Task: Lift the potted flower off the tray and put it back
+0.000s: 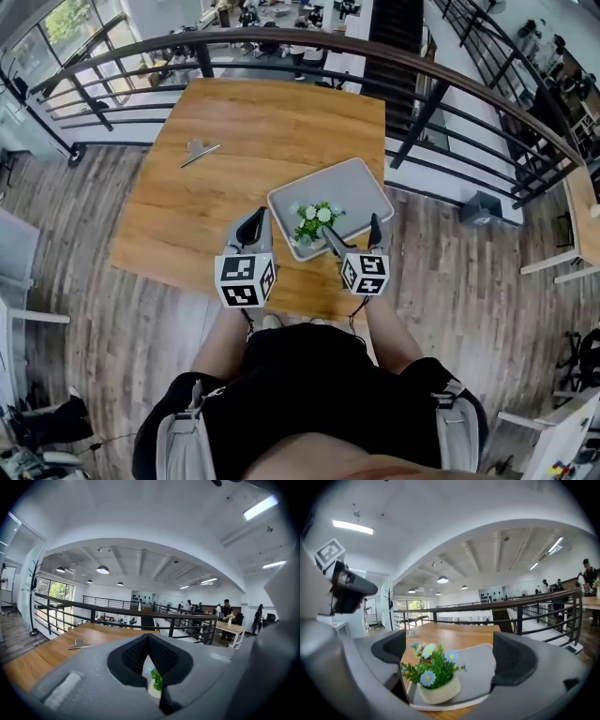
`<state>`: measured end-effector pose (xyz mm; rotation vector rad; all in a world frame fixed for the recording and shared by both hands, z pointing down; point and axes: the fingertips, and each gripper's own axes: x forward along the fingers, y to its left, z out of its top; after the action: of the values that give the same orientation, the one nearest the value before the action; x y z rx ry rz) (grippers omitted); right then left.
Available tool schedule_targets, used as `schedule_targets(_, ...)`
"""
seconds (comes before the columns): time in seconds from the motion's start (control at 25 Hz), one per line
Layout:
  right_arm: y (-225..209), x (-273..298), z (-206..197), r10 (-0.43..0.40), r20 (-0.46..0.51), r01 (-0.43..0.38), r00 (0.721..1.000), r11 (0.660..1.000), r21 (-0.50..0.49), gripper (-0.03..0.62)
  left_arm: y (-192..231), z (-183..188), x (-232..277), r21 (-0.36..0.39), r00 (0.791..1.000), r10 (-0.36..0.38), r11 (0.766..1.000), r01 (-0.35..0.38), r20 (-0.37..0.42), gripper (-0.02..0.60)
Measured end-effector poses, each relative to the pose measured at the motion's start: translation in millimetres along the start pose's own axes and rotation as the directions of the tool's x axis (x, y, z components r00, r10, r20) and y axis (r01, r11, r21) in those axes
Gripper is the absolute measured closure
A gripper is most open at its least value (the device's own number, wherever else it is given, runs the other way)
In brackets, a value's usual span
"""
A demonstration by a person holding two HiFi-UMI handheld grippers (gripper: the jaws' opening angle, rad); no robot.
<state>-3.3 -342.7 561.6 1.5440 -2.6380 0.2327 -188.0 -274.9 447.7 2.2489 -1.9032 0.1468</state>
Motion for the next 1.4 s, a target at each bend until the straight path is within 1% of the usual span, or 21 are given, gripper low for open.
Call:
schedule_targets(0.08,-9,-15,36,-0.024,0.078,0.024,0.997,1.000,0.005,0.035,-16,2,9,0.006,0.999,-0.049,0.999,0.049,0.003,0.569)
schedule_targets(0.16,-16,-32,70,-0.048,0.147,0.048,0.988,0.999,0.005,0.101,-31,5,15,0.011,0.996,-0.091,0.996,0.091,0.006,0.569)
schedule_targets(0.32,-19,-61,119,-0.069,0.242,0.073,0.968,0.997,-0.007,0.168,-51,11,19,0.019,0.989,-0.147,0.989,0.146,0.015,0.569)
schedule_targets(0.36,-19,-67,128,-0.081,0.260,0.087,0.962,0.996,-0.012,0.205,-54,11,19,0.021,0.988,-0.156,0.988,0.156,0.015,0.569)
schedule_targets(0.44,-24,-80,141,-0.128,0.291,0.141,0.948,0.990,-0.021,0.305,-63,12,21,0.027,0.985,-0.175,0.984,0.174,0.015,0.569)
schedule_targets(0.48,-28,-87,146,-0.165,0.302,0.180,0.939,0.983,-0.023,0.385,-66,13,21,0.029,0.983,-0.183,0.983,0.182,0.016,0.569)
schedule_targets(0.56,-36,-98,153,-0.236,0.315,0.256,0.919,0.967,-0.023,0.564,-71,14,22,0.032,0.981,-0.193,0.981,0.192,0.016,0.569)
schedule_targets(0.6,-38,-101,155,-0.253,0.314,0.274,0.915,0.962,-0.023,0.599,-73,15,22,0.033,0.981,-0.196,0.980,0.195,0.017,0.569)
schedule_targets(0.76,-36,-101,155,-0.228,0.297,0.251,0.927,0.967,-0.040,0.599,-75,14,25,0.035,0.980,-0.198,0.980,0.197,0.015,0.569)
schedule_targets(1.12,-40,-92,148,-0.243,0.262,0.256,0.934,0.967,-0.016,0.599,-72,16,27,0.040,0.984,-0.180,0.983,0.179,0.011,0.569)
schedule_targets(1.4,-36,-86,147,-0.228,0.256,0.242,0.939,0.970,-0.026,0.599,-67,18,29,0.044,0.984,-0.175,0.984,0.175,0.011,0.569)
